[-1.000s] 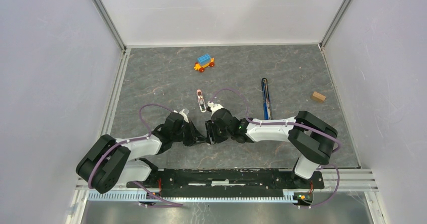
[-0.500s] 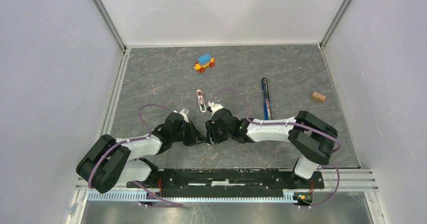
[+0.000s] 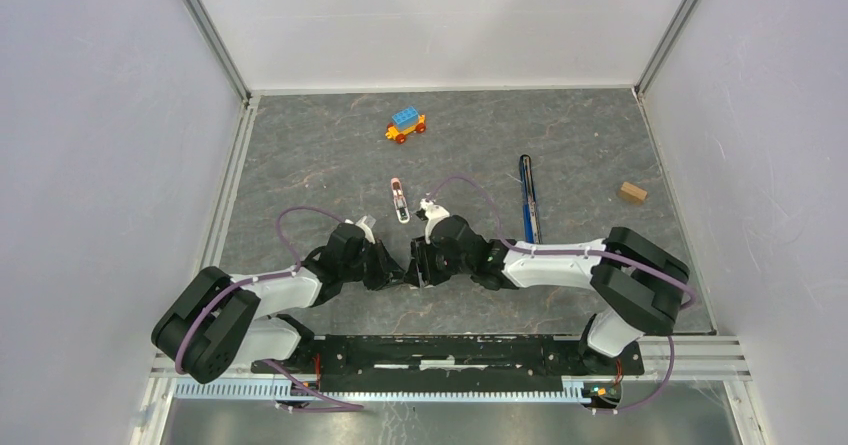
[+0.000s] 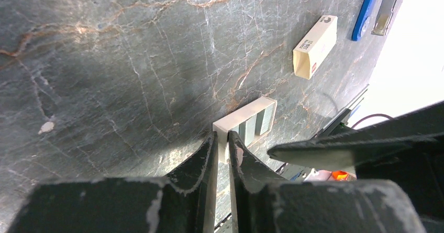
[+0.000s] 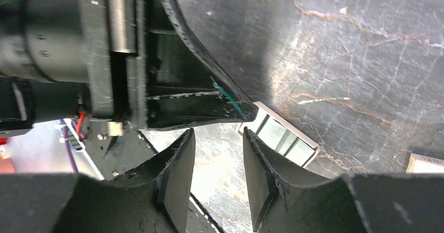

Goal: Load the staples into the stapler

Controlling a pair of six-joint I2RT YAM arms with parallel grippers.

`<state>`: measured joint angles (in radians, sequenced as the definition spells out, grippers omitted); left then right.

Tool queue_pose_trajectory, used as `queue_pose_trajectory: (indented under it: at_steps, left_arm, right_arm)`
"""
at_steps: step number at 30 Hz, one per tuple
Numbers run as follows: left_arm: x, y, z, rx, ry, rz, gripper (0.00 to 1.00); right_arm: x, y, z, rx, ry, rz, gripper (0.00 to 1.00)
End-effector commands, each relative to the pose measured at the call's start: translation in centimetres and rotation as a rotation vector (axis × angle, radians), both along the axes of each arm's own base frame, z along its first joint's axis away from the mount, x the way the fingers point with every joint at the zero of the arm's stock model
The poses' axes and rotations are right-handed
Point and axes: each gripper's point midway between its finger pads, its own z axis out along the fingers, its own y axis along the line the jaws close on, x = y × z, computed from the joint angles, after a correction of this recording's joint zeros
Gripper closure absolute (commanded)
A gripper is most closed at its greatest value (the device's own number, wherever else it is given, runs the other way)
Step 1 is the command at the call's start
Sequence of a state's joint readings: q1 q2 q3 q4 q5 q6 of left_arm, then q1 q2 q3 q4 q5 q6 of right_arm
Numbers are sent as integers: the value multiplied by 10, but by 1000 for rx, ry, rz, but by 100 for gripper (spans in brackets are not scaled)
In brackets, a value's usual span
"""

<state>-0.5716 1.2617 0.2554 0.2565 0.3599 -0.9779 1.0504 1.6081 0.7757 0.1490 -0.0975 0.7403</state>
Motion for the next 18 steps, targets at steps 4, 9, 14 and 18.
queue_pose_trajectory:
  at_steps: [4,9,14,18]
  left_arm:
    - [7,-5,7,-14,-24,0,81]
    - [7,-4,10,-20,-30,9,82]
    - [13,2,20,-3,-66,54,80]
    - [23,16,41,38,-139,121,73]
  right_arm:
    - [8,9,39,149,-70,-8,56]
    - [18,-10,23,2,-93,-63,59]
    - [25,-22,17,-114,-111,-102,62]
    - [24,-24,17,-156,-118,-116,63]
